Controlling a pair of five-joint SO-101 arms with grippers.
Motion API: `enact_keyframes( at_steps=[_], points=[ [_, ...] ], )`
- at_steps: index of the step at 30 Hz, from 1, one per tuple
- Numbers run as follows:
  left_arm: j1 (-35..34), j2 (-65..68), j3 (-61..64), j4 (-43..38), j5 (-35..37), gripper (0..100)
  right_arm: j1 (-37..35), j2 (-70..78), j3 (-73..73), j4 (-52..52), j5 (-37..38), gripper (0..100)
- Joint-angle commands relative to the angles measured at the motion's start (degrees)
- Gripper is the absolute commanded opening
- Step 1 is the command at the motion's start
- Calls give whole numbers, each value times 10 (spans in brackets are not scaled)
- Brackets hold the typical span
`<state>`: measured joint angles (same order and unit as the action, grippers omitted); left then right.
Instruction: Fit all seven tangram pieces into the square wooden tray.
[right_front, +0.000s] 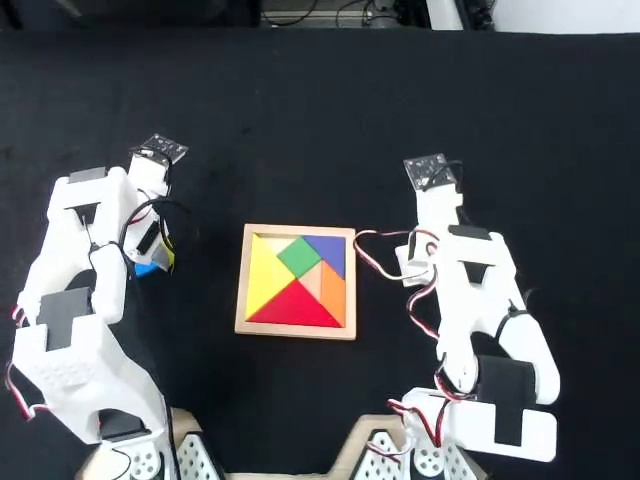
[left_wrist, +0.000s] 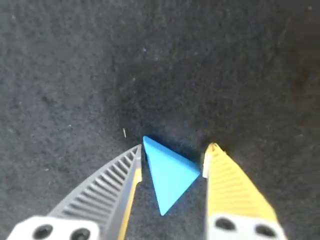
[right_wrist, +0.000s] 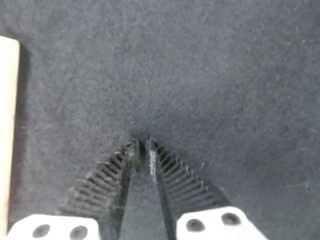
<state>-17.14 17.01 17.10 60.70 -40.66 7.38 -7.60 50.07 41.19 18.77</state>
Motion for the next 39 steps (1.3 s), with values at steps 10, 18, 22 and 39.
enact_keyframes(
  at_steps=[10,18,22,39],
  points=[
    [-4,-3,-8,3,19,198,2,-1,-29,4,-3,41],
    [-41,-4,-13,26,51,287,2,-1,-29,4,-3,41],
    [-39,-4,-13,26,55,284,2,-1,-29,4,-3,41],
    [-22,1,-13,30,55,167,2,-1,-29,4,-3,41]
  ],
)
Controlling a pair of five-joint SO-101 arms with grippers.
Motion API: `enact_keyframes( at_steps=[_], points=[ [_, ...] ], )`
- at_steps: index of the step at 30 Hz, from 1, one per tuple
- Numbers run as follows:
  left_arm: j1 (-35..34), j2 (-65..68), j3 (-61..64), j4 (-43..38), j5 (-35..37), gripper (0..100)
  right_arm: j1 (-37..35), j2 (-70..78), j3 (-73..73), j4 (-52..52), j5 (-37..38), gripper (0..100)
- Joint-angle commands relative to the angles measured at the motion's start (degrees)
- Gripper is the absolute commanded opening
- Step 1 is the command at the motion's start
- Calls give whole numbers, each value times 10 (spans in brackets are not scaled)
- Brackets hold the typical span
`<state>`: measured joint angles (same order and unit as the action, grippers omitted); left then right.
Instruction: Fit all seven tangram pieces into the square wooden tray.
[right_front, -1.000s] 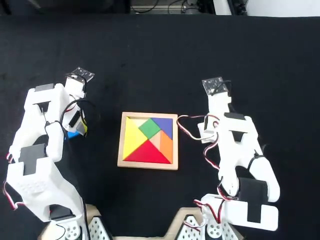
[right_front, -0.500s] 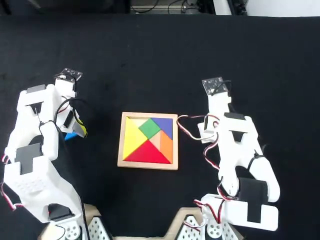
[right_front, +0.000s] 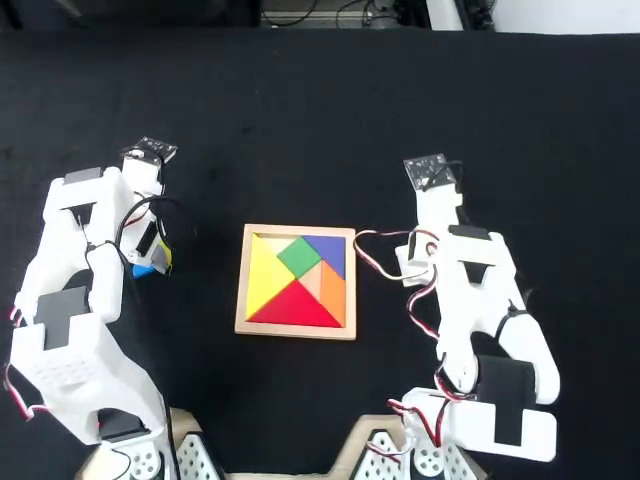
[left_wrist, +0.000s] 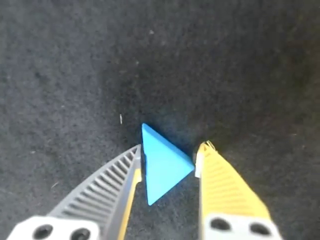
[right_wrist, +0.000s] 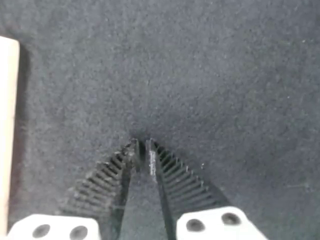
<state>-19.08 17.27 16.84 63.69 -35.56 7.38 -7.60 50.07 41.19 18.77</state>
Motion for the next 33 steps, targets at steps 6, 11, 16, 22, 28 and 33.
enact_keyframes(
  at_steps=[6,11,16,22,28,33],
  points=[
    [0,-7,-15,18,5,166,2,-1,-29,4,-3,41],
    [3,-8,-79,91,5,166,2,-1,-29,4,-3,41],
    [42,-8,-225,236,1,166,3,-2,-29,4,-3,41],
    [159,-8,-378,371,-86,166,7,-4,-29,4,-3,40],
    [279,-1,-441,367,-199,166,62,-5,-36,-4,-21,40],
    [353,-2,-396,318,-302,170,96,-5,-47,-18,-56,40]
  ],
)
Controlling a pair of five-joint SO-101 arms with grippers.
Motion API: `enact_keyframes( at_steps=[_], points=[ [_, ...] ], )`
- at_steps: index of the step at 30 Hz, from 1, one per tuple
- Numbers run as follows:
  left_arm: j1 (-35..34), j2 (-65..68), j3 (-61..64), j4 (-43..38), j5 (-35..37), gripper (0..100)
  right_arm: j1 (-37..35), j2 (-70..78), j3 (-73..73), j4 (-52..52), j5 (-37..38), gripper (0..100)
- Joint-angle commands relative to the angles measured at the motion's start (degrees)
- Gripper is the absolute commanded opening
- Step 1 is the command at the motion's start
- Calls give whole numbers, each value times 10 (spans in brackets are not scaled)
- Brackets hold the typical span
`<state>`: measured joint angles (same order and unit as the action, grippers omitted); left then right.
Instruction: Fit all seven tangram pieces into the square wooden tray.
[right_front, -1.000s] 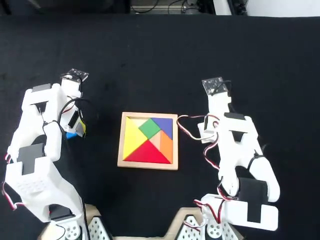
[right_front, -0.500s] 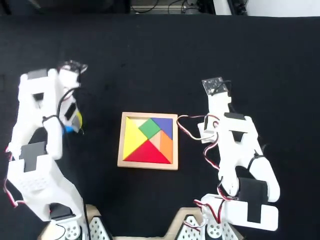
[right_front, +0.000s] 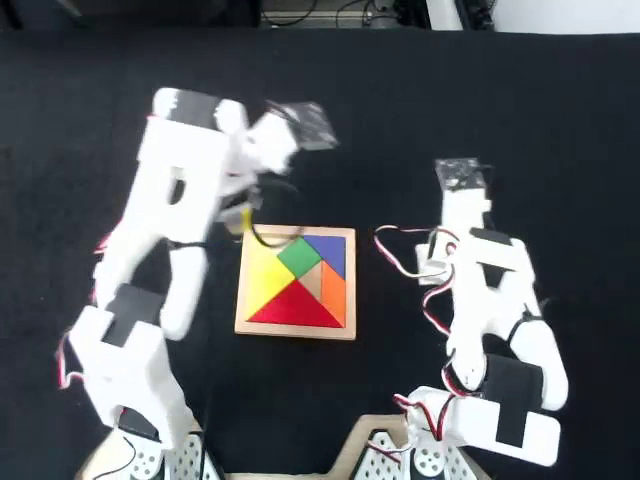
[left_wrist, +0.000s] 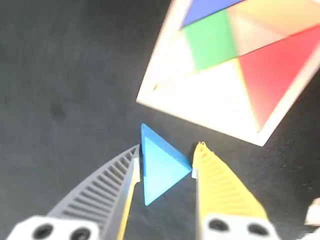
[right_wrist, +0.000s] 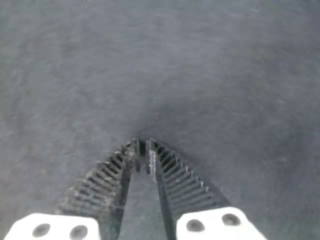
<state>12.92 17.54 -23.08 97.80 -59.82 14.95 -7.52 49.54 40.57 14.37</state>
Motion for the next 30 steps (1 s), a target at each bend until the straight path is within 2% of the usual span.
enact_keyframes(
  at_steps=[1,6,13,27,30],
  points=[
    [40,-4,15,-40,-78,170,22,-6,-42,-13,-12,40],
    [72,4,116,-149,-94,169,23,-5,-44,-19,-12,40],
    [69,20,189,-222,-147,166,20,-1,-43,-28,-12,40],
    [54,41,193,-243,-136,173,8,0,-40,-35,-12,39],
    [54,42,193,-243,-119,237,8,0,-40,-35,-12,39]
  ],
)
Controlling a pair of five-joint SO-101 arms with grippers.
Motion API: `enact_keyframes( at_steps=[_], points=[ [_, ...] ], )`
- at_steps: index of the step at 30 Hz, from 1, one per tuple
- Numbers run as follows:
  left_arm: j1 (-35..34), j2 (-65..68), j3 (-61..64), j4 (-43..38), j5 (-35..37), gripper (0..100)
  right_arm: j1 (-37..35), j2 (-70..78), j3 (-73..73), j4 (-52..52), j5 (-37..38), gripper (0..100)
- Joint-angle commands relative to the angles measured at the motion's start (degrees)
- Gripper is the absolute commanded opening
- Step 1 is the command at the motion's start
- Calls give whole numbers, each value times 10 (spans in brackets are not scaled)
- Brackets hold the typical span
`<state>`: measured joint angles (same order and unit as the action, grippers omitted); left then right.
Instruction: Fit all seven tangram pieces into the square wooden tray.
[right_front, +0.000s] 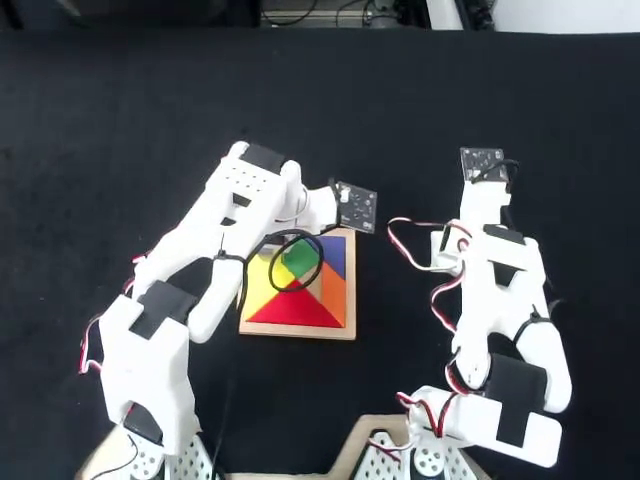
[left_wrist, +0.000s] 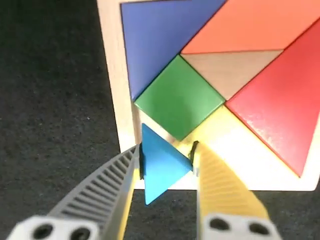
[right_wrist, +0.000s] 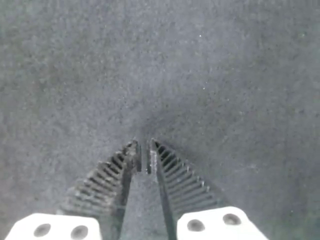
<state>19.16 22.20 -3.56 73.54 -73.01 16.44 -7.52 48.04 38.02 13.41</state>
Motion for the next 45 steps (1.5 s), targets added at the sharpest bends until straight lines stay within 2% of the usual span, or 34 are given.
enact_keyframes(
  at_steps=[1,16,20,23,25,26,32,42,45],
  points=[
    [-8,-4,-2,0,14,263,-7,0,-25,-10,-3,39],
    [-11,-11,-30,-1,26,266,-8,0,-25,-10,-3,39],
    [-39,-11,-118,-1,164,266,-8,0,-25,-10,-3,39],
    [-65,-4,-185,-1,330,266,-8,0,-25,-10,-2,39],
    [-75,4,-172,-8,415,266,-8,0,-25,-10,-2,39],
    [-79,13,-153,-21,433,266,-8,0,-25,-10,-2,38],
    [-116,30,-61,-133,396,195,-8,0,-25,-8,-2,38],
    [-94,27,-73,-52,382,235,-8,0,-25,-9,-2,38],
    [-90,29,-52,-53,353,234,-8,0,-25,-9,-2,38]
  ],
)
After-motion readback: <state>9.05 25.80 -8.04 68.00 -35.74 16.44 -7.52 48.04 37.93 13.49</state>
